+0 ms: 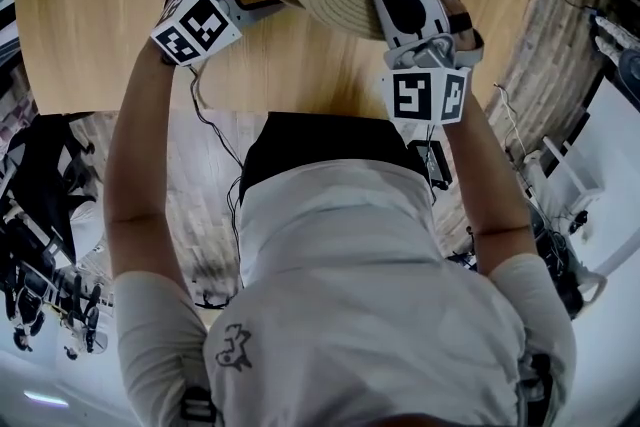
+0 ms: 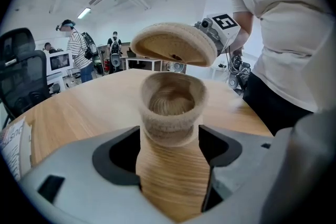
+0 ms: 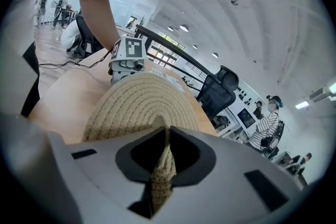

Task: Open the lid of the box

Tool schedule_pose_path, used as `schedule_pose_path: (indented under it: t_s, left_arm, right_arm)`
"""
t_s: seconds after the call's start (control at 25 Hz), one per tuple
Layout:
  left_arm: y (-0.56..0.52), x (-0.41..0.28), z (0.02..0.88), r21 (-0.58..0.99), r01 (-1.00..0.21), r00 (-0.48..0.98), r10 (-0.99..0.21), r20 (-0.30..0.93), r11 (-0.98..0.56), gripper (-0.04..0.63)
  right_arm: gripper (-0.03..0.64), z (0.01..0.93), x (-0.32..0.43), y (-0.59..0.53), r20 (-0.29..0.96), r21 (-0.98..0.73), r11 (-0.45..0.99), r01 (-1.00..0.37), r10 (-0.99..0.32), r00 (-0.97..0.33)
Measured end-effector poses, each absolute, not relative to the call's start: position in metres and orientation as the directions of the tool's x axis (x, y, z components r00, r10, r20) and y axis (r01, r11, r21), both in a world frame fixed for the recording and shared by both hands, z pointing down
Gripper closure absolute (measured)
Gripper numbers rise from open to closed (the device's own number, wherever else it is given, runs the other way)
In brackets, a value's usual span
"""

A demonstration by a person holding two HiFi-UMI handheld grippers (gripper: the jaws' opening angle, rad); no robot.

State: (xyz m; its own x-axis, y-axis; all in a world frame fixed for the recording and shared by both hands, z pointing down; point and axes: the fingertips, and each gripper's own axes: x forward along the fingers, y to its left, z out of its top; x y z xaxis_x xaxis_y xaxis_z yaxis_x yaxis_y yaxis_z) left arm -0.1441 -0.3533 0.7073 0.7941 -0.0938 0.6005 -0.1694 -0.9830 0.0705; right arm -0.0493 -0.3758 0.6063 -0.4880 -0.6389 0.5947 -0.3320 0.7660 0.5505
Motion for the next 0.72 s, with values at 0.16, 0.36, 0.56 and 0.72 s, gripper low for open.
schedule_pose_path:
  t_s: [0.16,0.36,0.56,0.72]
  left_arm:
    - [-0.349,-0.155,0.692,0.075,-0.203,0.796,-0.119,0.594,-0.976,0.255]
    - [-0.333,-0.172,0.664,0.095,-0.252,0.805,-0.154,0.573,-0.963,0.255]
    - [-0.302,-0.178,0.617,0.138,-0.308,0.841,-0.201,0.503,-0.942,0.255]
    - [-0.279,-0.188,0.575,0.139,-0.372,0.851,-0.278,0.446,-0.918,0.256]
  right_arm:
    - [0.581,0.595,-0.044,-0.373,0.593,0.514,0.763,-0.393,-0.647,-0.48]
    - [0.581,0.569,-0.051,-0.361,0.567,0.485,0.745,-0.458,-0.667,-0.483]
    - [0.581,0.539,-0.058,-0.339,0.539,0.459,0.734,-0.5,-0.678,-0.5]
    - [0.581,0.521,-0.067,-0.318,0.512,0.408,0.733,-0.544,-0.677,-0.529]
